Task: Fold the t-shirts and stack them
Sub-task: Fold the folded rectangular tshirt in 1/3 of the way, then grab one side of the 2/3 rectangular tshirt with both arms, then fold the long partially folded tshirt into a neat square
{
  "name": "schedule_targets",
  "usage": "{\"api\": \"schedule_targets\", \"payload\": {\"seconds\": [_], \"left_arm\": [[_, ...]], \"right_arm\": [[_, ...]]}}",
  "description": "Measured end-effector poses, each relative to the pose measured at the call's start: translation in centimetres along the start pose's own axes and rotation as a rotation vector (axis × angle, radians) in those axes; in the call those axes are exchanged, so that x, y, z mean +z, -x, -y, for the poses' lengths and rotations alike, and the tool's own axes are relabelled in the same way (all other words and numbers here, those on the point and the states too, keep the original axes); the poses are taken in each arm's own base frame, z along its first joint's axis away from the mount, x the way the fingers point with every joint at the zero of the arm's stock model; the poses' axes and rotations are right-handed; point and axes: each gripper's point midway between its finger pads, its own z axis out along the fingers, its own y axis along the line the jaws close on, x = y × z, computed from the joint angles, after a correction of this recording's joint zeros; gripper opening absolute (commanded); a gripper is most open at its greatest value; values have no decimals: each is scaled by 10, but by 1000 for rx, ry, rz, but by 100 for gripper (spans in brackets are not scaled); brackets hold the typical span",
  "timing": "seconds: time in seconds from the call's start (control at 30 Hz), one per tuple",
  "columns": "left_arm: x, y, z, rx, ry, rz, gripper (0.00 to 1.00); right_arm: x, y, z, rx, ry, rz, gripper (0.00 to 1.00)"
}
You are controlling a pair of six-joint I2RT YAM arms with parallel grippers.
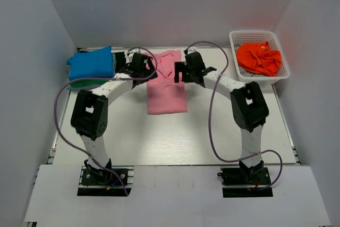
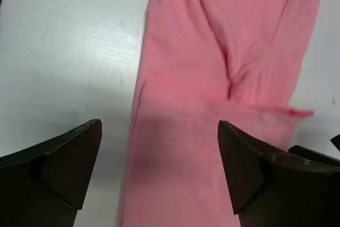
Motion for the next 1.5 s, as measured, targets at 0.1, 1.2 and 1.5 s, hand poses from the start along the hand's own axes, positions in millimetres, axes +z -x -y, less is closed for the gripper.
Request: {"api": "schedule_targets", "payload": {"seconds": [0.1, 1.2, 1.5], "left_arm": [[-33, -20, -9, 8, -41, -37, 100], [-65, -174, -33, 2, -225, -367, 0], [-96, -174, -36, 32, -255, -373, 0]], "right_arm": [[-31, -38, 7, 23, 9, -66, 90], [-74, -162, -13, 228, 224, -343, 0], [-99, -164, -12, 197, 233, -348, 0]]}}
